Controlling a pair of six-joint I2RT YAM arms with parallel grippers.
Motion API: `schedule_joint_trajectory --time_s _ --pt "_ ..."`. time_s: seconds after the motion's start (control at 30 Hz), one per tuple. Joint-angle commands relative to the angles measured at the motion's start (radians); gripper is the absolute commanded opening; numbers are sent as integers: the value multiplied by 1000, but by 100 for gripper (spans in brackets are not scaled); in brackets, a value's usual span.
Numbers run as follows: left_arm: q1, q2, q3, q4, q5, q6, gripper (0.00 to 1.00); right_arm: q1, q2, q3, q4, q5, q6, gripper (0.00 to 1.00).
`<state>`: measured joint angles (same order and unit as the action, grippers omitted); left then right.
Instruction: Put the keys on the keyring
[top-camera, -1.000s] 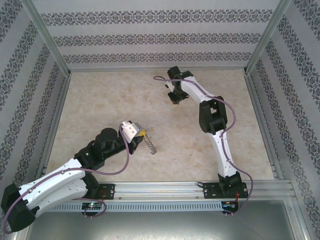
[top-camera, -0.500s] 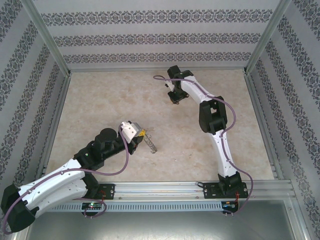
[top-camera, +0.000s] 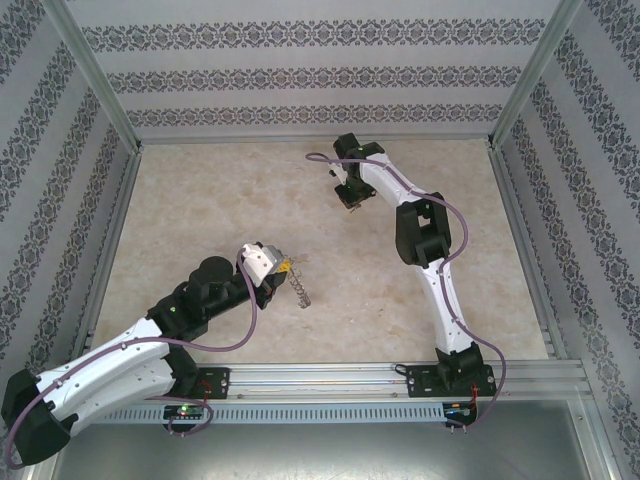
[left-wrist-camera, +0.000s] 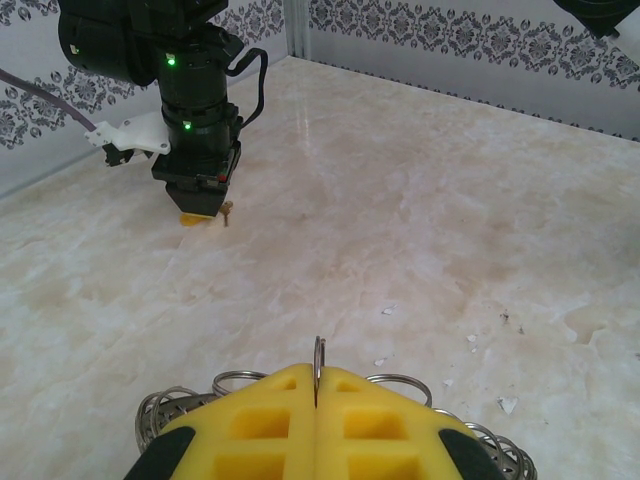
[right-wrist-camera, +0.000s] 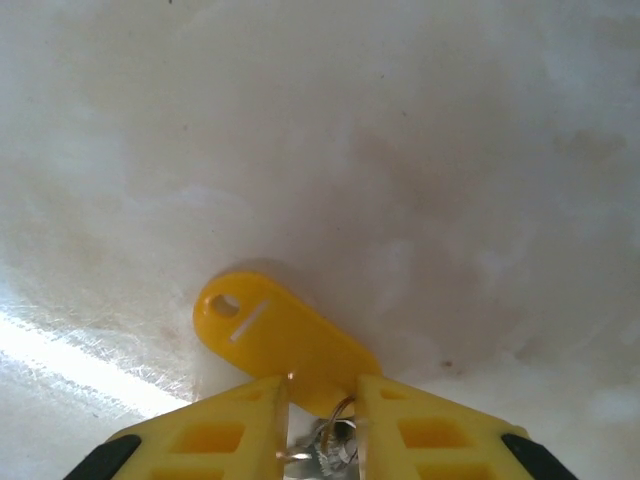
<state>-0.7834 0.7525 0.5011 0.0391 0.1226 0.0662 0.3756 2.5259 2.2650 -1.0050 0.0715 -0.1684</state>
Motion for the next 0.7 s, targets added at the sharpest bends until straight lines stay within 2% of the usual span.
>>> schedule_joint_trajectory --time_s 0.0,0.17,0.47,0.67 --pt "12 -17 -10 78 3 18 0 -1 16 20 -31 22 -6 24" --pt "11 -19 -9 82 5 20 0 -1 4 -3 -25 31 -5 22" --pt "12 -13 -12 89 11 20 0 0 -44 -56 -6 36 -15 32" --pt "12 -19 -11 86 12 18 0 5 -73 -101 15 26 -35 34"
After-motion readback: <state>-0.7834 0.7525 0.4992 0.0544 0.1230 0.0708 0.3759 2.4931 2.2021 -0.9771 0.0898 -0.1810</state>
